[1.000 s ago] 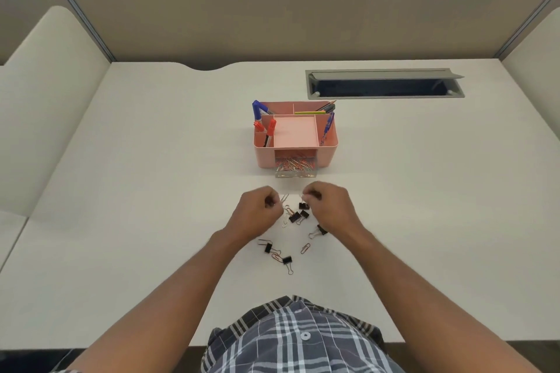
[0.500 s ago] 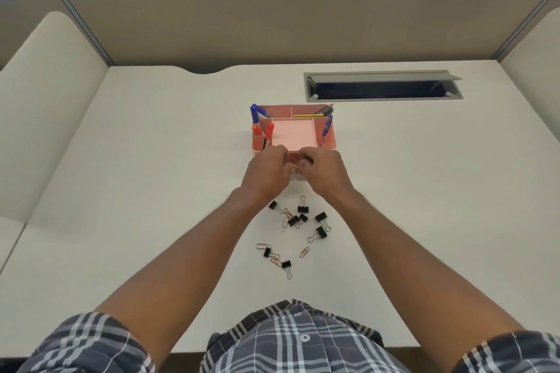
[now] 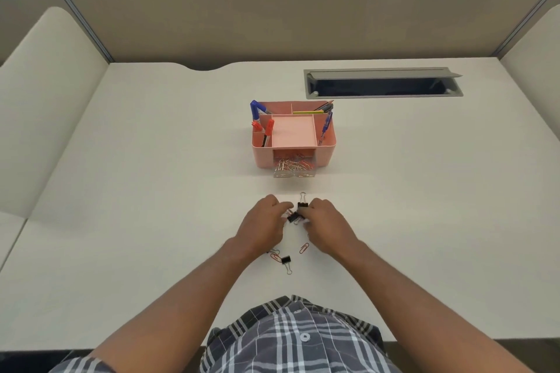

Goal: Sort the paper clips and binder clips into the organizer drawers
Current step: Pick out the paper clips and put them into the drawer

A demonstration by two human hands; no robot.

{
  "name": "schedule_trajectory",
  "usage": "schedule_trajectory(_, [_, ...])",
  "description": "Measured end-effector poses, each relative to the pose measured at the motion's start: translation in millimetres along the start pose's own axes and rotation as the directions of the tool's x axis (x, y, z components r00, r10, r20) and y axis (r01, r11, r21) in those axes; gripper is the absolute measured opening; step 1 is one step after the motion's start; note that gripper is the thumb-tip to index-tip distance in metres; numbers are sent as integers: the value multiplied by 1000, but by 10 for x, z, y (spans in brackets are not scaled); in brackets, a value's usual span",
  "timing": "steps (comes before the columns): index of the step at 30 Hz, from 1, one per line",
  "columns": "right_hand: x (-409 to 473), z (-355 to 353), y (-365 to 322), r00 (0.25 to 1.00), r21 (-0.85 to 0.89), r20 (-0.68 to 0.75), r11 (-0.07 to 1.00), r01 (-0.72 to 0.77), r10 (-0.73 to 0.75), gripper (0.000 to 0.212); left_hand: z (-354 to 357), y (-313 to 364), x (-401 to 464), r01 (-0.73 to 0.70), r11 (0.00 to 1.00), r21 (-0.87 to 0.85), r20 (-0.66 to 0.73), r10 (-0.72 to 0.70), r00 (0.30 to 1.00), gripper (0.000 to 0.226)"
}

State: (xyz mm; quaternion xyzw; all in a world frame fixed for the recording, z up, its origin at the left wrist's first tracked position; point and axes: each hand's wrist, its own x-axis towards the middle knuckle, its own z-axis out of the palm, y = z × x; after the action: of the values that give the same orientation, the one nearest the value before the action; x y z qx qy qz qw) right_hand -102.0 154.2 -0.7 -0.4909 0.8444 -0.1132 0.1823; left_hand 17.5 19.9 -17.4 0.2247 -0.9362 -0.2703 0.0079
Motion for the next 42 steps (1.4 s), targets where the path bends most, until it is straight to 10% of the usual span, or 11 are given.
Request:
schedule_trajectory(33, [92, -123, 24, 967, 223, -96, 952, -209, 235, 15, 133, 43, 88, -81, 996, 48, -95, 85, 992, 25])
schedule_trajectory(42, [-2, 6, 128, 982, 30, -122, 989, -144, 146, 39, -81, -318, -122, 173, 982, -69, -247, -185, 951, 20])
